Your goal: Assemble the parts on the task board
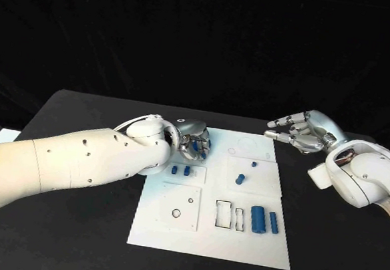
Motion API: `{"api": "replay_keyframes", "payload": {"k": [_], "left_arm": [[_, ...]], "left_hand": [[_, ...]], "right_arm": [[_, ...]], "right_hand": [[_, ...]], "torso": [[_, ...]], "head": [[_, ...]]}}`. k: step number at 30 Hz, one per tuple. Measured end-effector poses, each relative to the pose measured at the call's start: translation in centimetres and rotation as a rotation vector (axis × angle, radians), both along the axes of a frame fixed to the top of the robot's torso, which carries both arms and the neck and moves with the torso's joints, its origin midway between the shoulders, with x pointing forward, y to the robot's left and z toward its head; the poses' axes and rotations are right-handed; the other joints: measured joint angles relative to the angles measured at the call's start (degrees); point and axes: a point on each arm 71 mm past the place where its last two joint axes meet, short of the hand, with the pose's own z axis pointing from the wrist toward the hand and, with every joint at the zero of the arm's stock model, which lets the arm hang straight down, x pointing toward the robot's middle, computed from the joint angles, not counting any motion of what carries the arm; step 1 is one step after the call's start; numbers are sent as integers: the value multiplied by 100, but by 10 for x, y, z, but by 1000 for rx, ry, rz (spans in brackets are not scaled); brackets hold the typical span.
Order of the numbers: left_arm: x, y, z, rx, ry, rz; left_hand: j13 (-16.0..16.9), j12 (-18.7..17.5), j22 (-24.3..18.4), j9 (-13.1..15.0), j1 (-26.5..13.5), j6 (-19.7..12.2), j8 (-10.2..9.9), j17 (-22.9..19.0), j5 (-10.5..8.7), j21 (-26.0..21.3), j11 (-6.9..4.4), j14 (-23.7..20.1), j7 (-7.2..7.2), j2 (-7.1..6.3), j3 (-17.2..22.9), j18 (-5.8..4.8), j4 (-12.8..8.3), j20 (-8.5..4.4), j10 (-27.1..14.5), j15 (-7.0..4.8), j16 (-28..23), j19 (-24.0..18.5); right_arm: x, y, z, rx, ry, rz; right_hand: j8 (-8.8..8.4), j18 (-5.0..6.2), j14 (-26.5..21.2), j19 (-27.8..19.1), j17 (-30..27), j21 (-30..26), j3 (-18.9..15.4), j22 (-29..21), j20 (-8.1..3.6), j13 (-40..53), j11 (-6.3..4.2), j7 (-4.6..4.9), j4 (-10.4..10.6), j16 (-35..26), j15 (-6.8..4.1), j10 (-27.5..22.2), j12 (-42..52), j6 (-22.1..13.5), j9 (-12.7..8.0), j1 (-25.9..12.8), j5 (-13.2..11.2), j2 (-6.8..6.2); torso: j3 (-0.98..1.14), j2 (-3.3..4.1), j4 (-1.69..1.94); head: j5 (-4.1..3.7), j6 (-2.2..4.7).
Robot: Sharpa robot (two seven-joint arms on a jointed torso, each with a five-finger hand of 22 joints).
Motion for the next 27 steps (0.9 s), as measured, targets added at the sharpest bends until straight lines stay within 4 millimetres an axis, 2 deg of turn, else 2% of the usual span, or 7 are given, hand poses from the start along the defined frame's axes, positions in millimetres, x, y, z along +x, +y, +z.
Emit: {"api": "replay_keyframes", "payload": {"k": [13, 19, 27], "left_arm": [[-3, 36, 21, -85, -13, 63], [-2, 51, 20, -88, 5, 94], [-2, 59, 12, -70, 44, 112]], "left_hand": [[1, -67, 44, -25, -73, 20, -15, -19, 0, 43, 0, 0, 21, -28, 36, 0, -37, 0, 41, 0, 0, 0], [6, -91, 51, -30, -128, 20, -23, -26, 0, 43, -20, 0, 21, -34, 39, 1, -39, 0, 60, 0, 0, 0], [6, -118, 57, -33, -171, 19, -39, -34, 0, 43, -20, 0, 21, -51, 39, 0, -39, 0, 60, 0, 0, 0]], "right_arm": [[0, -2, -3, -2, 6, -6], [-1, -3, -4, -2, 8, -7], [-1, -3, -5, -2, 9, -6]], "right_hand": [[0, 0, 0, 0, 4, 0, 0, -1, 0, 0, 0, 0, 0, 0, 0, 0, 0, 0, -1, 0, 0, 0], [0, 0, 0, 0, 4, 0, 0, -1, 0, 0, 0, 0, 0, 0, 0, 0, 0, 0, -1, 0, 0, 0], [0, 0, 0, 0, 3, 0, 0, -2, 0, 0, 0, 0, 0, 0, 0, 0, 0, 0, -1, 0, 0, 0]], "torso": [[5, -5, 4], [5, -3, 3], [1, 1, 1]], "head": [[37, 26], [43, 23], [54, 11]]}}
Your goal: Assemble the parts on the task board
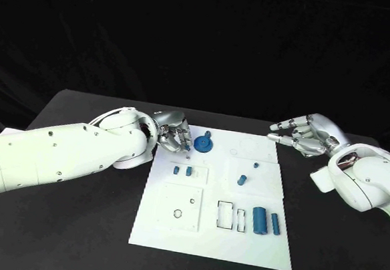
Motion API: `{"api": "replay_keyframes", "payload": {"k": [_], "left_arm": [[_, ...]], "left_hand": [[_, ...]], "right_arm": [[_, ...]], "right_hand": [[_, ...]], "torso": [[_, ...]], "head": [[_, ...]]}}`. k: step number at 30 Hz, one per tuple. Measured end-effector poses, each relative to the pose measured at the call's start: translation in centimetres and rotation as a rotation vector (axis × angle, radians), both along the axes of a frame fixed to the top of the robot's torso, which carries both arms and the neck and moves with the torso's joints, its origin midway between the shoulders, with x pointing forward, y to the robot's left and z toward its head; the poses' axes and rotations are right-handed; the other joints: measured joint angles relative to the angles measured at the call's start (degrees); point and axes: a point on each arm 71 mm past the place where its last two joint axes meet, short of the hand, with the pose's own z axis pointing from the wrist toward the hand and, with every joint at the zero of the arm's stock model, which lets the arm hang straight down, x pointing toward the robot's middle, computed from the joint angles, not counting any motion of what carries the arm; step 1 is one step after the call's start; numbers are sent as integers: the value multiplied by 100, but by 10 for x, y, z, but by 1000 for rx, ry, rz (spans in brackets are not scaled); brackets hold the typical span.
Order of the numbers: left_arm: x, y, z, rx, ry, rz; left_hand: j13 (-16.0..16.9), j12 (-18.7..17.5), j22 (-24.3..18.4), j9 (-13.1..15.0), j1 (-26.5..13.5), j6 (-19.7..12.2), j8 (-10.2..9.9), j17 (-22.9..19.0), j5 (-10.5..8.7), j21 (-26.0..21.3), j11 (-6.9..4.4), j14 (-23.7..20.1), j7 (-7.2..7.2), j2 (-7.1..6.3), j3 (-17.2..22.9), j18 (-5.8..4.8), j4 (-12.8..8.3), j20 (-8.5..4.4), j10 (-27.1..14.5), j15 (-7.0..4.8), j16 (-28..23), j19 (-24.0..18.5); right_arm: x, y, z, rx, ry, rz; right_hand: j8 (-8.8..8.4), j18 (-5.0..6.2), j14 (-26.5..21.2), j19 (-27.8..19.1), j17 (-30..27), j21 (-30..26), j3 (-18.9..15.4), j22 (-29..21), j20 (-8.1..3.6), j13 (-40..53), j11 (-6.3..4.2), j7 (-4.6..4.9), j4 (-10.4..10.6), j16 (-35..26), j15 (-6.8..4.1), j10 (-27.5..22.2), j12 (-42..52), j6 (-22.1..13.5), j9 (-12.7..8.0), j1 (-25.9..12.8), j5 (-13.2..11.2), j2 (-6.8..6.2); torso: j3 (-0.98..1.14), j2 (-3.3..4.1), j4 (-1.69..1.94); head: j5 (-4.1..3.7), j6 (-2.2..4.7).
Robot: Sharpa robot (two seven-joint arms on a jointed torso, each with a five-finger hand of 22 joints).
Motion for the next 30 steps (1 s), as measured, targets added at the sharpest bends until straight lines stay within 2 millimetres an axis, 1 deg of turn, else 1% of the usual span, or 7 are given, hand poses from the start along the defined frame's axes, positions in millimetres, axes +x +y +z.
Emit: {"api": "replay_keyframes", "payload": {"k": [2, 5, 15, 17, 21, 30], "left_arm": [[0, 1, -2, 6, 9, 1], [0, 2, -5, 17, 23, 3], [-1, -1, -14, 38, 59, -7], [-1, -1, -15, 37, 60, -8], [-1, -2, -16, 37, 60, -7], [-1, -4, -17, 35, 58, -7]], "left_hand": [[0, 0, 0, -1, -23, 0, 0, 0, 0, 0, 0, 0, 0, -23, 0, 0, 0, 0, 0, 0, 0, 0], [0, -27, 0, -4, -45, 0, -1, -5, 0, 0, 0, 0, 0, 1, 0, 0, 0, 0, 0, 0, 0, 0], [-1, -27, -1, -13, -45, 20, -10, -17, 0, 0, 0, 0, 21, 0, 0, 0, 0, 0, 0, 0, 0, 0], [-1, -27, -1, -9, -75, 20, -10, -18, 0, 0, 21, 0, 21, -30, 0, 0, 0, 0, 20, 0, 0, 0], [-1, -27, -1, -9, -98, 20, -11, -23, 0, 0, 21, 0, 21, -8, 0, 0, 0, 0, 20, 0, 0, 0], [4, -27, -2, -11, -98, 20, -22, -23, 0, 0, 21, 0, 21, -8, 0, 0, 0, 0, 20, 0, 0, 0]], "right_arm": [[0, 0, 0, 0, 0, 0], [0, 0, 0, 0, 0, 0], [0, 0, 0, 1, 0, 1], [0, 0, 0, 1, 0, 1], [0, 0, 0, 1, -1, 1], [0, 0, 0, 1, -1, 1]], "right_hand": [[0, 0, 0, 0, 0, 0, 0, 0, 0, 0, 0, 0, 0, 0, 0, 0, 0, 0, 0, 0, 0, 0], [0, 0, 0, 0, 0, 0, 0, 0, 0, 0, 0, 0, 0, 0, 0, 0, 0, 0, 0, 0, 0, 0], [0, 0, 0, 0, -1, 0, 0, 4, 0, 0, 0, 0, 0, 0, 0, 0, 0, 0, 0, 0, 0, 0], [0, 0, 0, 0, -1, 0, 0, 4, 0, 0, 0, 0, 0, 0, 0, 0, 0, 0, 0, 0, 0, 0], [0, 0, 0, 0, -1, 0, 0, 4, 0, 0, 0, 0, 0, 0, 0, 0, 0, 0, -1, 0, 0, 0], [0, 0, 0, 0, -2, 0, 0, 3, 0, 0, 0, 0, 0, 0, 0, 0, 0, 0, -1, 0, 0, 0]], "torso": [[-1, 1, -1], [-1, 2, -5], [-2, 5, -5], [-2, 5, -5], [-2, 4, -4], [0, 2, -5]], "head": [[4, -3], [4, -10], [2, -18], [-2, -21], [-2, -26], [-5, -26]]}}
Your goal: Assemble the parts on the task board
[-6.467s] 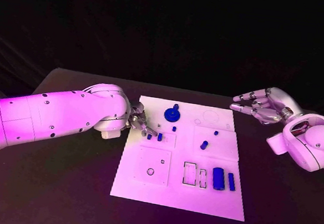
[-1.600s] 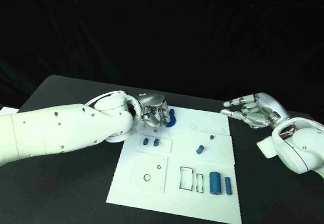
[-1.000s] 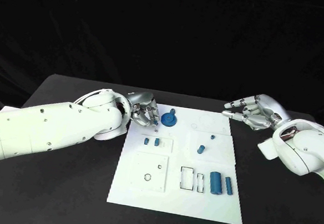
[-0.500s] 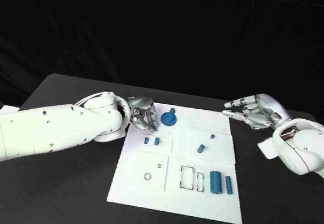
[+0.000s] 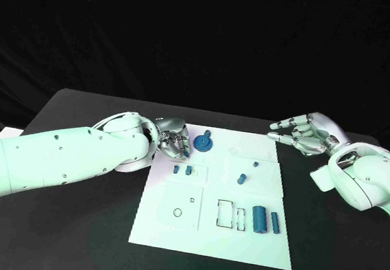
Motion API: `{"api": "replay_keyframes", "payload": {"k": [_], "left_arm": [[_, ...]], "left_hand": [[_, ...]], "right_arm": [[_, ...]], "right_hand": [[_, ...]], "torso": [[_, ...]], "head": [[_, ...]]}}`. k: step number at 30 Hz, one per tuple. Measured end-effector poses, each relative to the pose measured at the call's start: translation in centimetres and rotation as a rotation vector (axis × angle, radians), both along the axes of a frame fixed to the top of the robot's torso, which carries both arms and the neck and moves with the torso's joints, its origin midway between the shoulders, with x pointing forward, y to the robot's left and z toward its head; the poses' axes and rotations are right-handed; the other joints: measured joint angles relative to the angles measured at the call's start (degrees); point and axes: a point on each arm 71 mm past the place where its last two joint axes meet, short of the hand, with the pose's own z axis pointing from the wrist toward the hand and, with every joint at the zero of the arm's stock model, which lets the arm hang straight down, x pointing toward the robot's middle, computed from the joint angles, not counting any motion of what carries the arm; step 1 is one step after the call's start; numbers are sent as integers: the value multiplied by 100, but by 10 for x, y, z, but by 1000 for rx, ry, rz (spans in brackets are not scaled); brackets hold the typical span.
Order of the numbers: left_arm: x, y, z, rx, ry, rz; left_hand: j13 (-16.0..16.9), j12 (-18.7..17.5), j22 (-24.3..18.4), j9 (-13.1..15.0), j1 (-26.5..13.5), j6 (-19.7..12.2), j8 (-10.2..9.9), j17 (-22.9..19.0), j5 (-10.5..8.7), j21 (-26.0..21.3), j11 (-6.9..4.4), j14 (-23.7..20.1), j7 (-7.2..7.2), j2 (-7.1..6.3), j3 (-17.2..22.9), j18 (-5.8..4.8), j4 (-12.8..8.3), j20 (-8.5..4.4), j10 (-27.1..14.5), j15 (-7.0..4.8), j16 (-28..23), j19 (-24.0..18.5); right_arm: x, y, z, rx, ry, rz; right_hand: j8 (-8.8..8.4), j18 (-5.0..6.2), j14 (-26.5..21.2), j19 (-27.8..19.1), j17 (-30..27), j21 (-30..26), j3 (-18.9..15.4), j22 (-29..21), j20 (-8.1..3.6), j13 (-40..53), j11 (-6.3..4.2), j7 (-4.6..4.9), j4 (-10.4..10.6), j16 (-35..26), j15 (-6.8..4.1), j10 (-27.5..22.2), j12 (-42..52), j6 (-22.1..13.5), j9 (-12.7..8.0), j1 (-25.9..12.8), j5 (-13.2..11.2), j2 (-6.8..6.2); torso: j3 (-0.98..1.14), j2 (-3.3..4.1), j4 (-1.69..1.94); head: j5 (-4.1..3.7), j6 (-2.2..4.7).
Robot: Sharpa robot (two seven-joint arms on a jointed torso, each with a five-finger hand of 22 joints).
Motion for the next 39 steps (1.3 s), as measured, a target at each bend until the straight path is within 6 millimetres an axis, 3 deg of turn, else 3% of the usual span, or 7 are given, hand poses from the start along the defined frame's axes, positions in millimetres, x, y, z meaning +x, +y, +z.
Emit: {"api": "replay_keyframes", "payload": {"k": [21, 23, 27, 32, 39], "left_arm": [[-1, -3, -2, 8, 5, -4], [-1, -3, -2, 10, 6, -2], [-1, -2, -3, 17, 12, 4], [-1, -1, -5, 27, 21, 13], [0, 0, -5, 30, 21, 19]], "left_hand": [[14, -45, 17, 0, -23, 73, -44, -2, -1, 0, -31, 0, -33, 22, 0, 0, -33, 0, 73, 0, 0, 0], [13, -104, 16, -1, -71, 72, -57, -2, -1, 0, -31, 0, -32, -25, 1, 0, -33, 0, 73, 0, 0, 0], [-24, -200, -35, -115, -206, -245, -222, -43, 0, -46, 74, 6, 80, -82, 1, 0, -33, 2, -126, 59, 0, -2], [-40, -200, -173, -264, -312, -702, -242, -87, 0, -223, 146, -11, 120, -172, -15, -1, -49, 95, -413, 93, -1, -54], [-38, -200, -277, -283, -317, -780, -242, -130, 0, -320, 174, 10, 143, -178, -30, 0, -64, 124, -504, 113, -23, -83]], "right_arm": [[0, 0, 0, 0, 0, -1], [0, -1, 0, 0, 0, -1], [0, -1, 0, 0, 0, -1], [0, -1, 0, -1, 0, -1], [0, -1, 0, -1, 1, -2]], "right_hand": [[0, 0, 0, 0, -1, 0, 0, -2, 0, 0, 0, 0, 0, 0, 0, 0, 0, 0, -1, 0, 0, 0], [0, 0, 0, 0, -1, 0, 0, -2, 0, 0, 0, 0, 0, 0, 0, 0, 0, 0, -1, 0, 0, 0], [0, 0, 0, 0, -1, 0, 0, -2, 0, 0, 0, 0, 0, 0, 0, 0, 0, 0, -1, 0, 0, 0], [0, 0, 0, 0, -2, 0, 0, -2, 0, 0, 0, 0, 0, 0, 0, 0, 0, 0, -1, 0, 0, 0], [0, 0, 0, 0, -2, 0, 0, -3, 0, 0, 0, 0, 0, 0, 0, 0, 0, 0, -1, 0, 0, 0]], "torso": [[3, 1, -1], [3, 1, -1], [3, 0, -1], [3, -1, 0], [2, -1, 1]], "head": [[-8, -7], [-8, -6], [-8, -2], [-8, -1], [-3, -1]]}}
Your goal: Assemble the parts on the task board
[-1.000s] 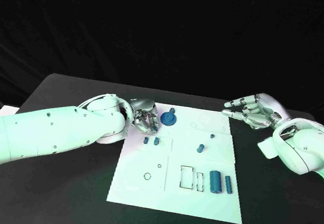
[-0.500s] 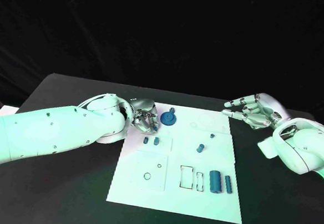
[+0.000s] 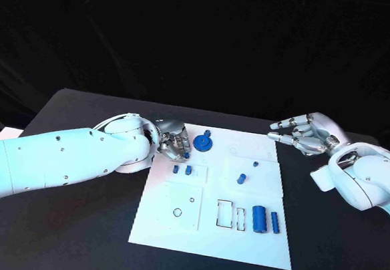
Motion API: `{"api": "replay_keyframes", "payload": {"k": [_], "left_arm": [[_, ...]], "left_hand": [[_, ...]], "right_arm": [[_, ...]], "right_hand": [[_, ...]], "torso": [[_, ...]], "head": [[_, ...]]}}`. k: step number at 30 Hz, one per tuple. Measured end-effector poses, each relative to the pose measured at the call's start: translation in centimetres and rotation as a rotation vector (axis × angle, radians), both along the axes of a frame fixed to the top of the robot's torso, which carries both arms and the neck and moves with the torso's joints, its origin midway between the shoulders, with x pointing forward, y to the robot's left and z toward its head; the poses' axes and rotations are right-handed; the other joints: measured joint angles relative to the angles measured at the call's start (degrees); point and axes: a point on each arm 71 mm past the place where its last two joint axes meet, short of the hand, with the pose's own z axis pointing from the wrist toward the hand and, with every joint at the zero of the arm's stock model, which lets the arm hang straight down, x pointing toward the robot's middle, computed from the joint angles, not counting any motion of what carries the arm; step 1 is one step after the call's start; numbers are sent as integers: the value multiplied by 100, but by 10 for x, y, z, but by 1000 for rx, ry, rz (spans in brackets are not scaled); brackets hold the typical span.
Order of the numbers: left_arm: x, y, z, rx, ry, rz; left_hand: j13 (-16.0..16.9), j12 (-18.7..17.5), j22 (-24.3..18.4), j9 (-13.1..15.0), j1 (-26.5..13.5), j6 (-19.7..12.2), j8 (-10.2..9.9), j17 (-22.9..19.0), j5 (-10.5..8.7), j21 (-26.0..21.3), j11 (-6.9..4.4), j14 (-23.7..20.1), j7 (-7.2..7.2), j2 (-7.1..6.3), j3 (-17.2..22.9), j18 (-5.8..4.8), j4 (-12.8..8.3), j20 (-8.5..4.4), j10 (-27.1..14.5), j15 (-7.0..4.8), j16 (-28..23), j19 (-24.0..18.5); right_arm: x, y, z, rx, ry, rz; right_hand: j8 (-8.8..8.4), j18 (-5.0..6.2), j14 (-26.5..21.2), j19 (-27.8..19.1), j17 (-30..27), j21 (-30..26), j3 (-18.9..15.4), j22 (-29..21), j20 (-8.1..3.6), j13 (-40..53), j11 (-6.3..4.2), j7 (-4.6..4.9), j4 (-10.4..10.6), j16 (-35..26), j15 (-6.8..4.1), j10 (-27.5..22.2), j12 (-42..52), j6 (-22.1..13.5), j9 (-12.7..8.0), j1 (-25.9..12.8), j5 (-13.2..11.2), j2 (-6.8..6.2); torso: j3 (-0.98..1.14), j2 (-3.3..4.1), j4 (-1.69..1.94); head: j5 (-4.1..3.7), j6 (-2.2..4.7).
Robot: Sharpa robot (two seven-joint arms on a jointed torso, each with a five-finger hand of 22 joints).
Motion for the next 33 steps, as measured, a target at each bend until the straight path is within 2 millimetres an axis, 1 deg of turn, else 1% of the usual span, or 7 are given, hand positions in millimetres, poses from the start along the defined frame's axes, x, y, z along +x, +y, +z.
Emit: {"api": "replay_keyframes", "payload": {"k": [8, 10, 14, 19, 23, 26, 33], "left_arm": [[0, 2, 0, 1, -1, 5], [1, 5, 0, 2, -2, 10], [0, 16, 1, -9, 0, 28], [0, 39, 2, -130, 30, 85], [-1, 48, 6, -347, 71, 130], [-3, 53, 11, -560, 121, 169], [-9, 66, 19, -1019, 230, 279]], "left_hand": [[-1, 0, -24, 0, -23, -20, 0, -13, 0, -35, 20, 0, 20, -24, 0, 0, 0, 0, -20, 0, 0, 0], [-9, 0, -39, 0, -23, -20, 0, -20, 0, -60, 20, 0, 20, -24, 0, 0, 0, 0, -21, 0, -22, 0], [-8, 0, -132, 0, -23, -42, 0, -83, 0, -181, 10, 0, -1, -25, 1, 0, -33, 24, -51, 0, -48, -44], [7, 37, -562, 18, 56, 82, 61, -591, 0, -701, 10, -7, 60, 51, 115, 94, -59, 46, -51, 33, -316, -289], [6, 53, -1535, 18, 38, 157, 61, -1871, 0, -1898, 107, -478, 133, 114, 200, 363, -71, 91, -164, 117, -1031, -895], [6, 124, -2091, 18, 51, 157, 61, -2588, 0, -2606, 102, -817, 133, 165, 207, 406, -78, 106, -225, 128, -1464, -1257], [85, 427, -2253, 29, -66, 300, 145, -2816, 0, -2803, -5, -913, 72, 339, 139, 488, -76, 102, 8, 90, -1558, -1310]], "right_arm": [[0, -1, 0, -1, 1, -2], [0, -1, 0, -5, 2, -3], [1, -1, -1, -40, -4, -1], [-1, 2, -1, -155, -34, 27], [-5, 9, -2, -294, -75, 65], [-8, 17, -2, -412, -112, 100], [-17, 39, -7, -638, -185, 172]], "right_hand": [[0, 52, 0, 0, 4, -57, -32, 0, 0, 25, 0, 0, -32, -47, 0, -47, -306, 0, 6, 57, 0, 57], [0, 90, 0, 0, 5, -159, -39, -1, 0, -81, -4, -1, -74, -92, 0, -629, -1648, -2, 11, 163, 0, 163], [33, 223, 0, -86, 4, -510, 289, -1, -20, -2257, 29, -40, -280, -313, 0, -2100, -5263, 87, 31, 904, -23, 403], [33, 224, 0, -94, 4, -549, 844, 4, -12, -4196, 42, -28, -536, -400, 0, -1815, -6797, 490, 45, 1505, -122, 243], [33, 224, 0, -61, 4, -549, 1318, 4, -44, -5035, 18, -75, -570, -400, 0, -1450, -7206, 701, 44, 1461, -220, 98], [33, 224, 0, -61, 3, -549, 1531, 3, -44, -5327, -28, -119, -561, -428, 0, -1376, -7293, 757, 34, 1363, -335, -25], [33, 224, 22, -61, 3, -549, 2073, 3, -44, -5887, -12, -150, -494, -441, -22, -1340, -7293, 789, 10, 1165, -656, -271]], "torso": [[-2, 0, -1], [-2, 0, -1], [-5, 0, -2], [-8, -2, -1], [-5, -3, 4], [-7, 1, -4], [-19, 7, -18]], "head": [[2, 0], [2, 1], [-4, 13], [-46, 35], [-82, 63], [-113, 89], [-232, 136]]}}
